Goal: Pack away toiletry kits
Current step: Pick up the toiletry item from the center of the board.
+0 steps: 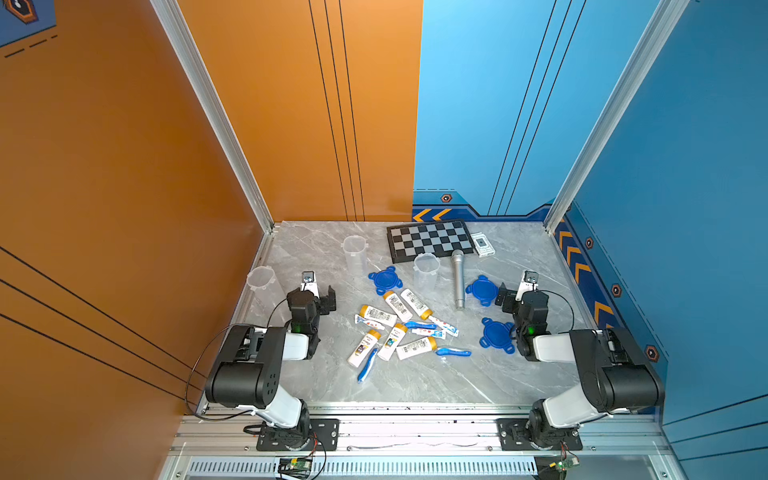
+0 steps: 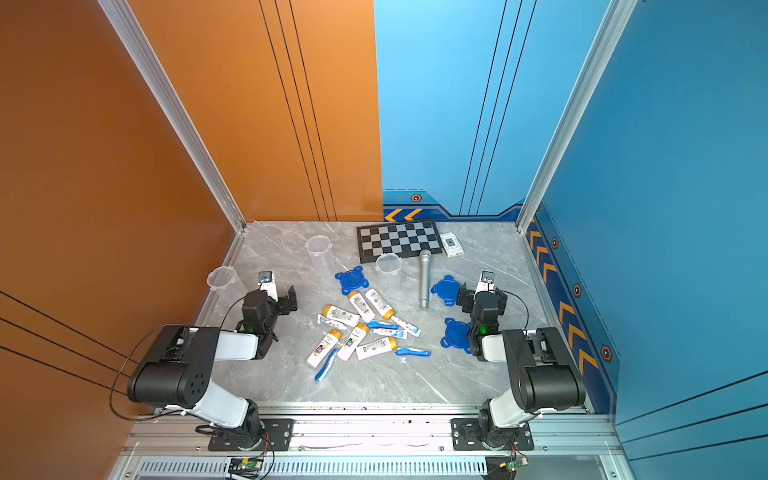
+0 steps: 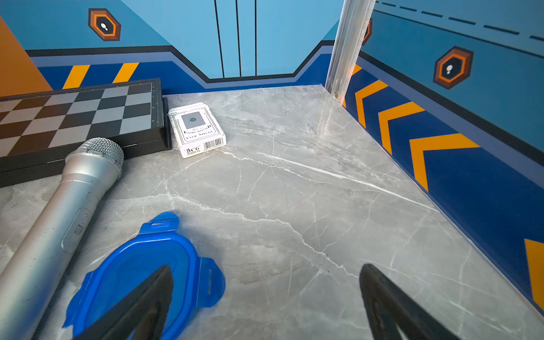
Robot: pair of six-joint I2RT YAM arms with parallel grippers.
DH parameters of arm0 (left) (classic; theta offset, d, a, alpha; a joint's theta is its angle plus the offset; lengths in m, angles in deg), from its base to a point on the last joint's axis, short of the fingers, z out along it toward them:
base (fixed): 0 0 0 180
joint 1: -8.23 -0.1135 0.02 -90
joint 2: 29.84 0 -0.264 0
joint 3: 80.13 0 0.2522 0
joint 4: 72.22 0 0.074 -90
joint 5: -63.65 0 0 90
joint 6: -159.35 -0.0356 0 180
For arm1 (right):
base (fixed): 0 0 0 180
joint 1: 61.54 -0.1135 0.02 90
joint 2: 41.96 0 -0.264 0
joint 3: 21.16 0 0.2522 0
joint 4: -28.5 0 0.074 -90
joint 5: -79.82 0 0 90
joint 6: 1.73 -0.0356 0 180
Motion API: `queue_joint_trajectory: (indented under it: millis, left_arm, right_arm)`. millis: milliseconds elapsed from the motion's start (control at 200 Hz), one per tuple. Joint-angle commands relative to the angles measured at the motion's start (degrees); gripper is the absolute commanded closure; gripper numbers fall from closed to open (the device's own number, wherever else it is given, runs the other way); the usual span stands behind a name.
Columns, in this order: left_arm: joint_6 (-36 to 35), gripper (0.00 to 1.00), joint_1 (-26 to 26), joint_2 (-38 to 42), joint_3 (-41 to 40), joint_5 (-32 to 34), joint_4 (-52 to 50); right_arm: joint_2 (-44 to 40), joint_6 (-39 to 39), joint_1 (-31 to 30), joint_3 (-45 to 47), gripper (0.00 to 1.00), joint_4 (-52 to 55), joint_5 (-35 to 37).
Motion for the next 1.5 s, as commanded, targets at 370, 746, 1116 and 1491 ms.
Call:
queue_joint_trajectory:
  millis: [370, 746, 1116, 1491]
  left_arm:
    - [-0.6, 0.01, -0.2, -0.1, 0.7, -0.8, -0.4]
    - [-0.6, 0.01, -0.2, -0.3, 0.8, -0.7, -0.4]
    - [5.4, 0.01, 0.6, 18.8, 4.4, 5.5, -25.8]
    - [35.5, 0.01, 19.0, 28.6, 31.6, -1.5, -89.9]
  right_arm:
    - [0.4, -0.5, -0.2, -0.4, 0.0, 0.4, 1.4]
    - [0.4, -0.5, -0.2, -0.5, 0.0, 0.4, 1.5]
    - [-21.0, 3.9, -6.8, -2.1, 0.0, 20.0, 2.8]
    - [-27.6, -16.5, -31.6, -31.0, 0.0, 81.9, 14.8]
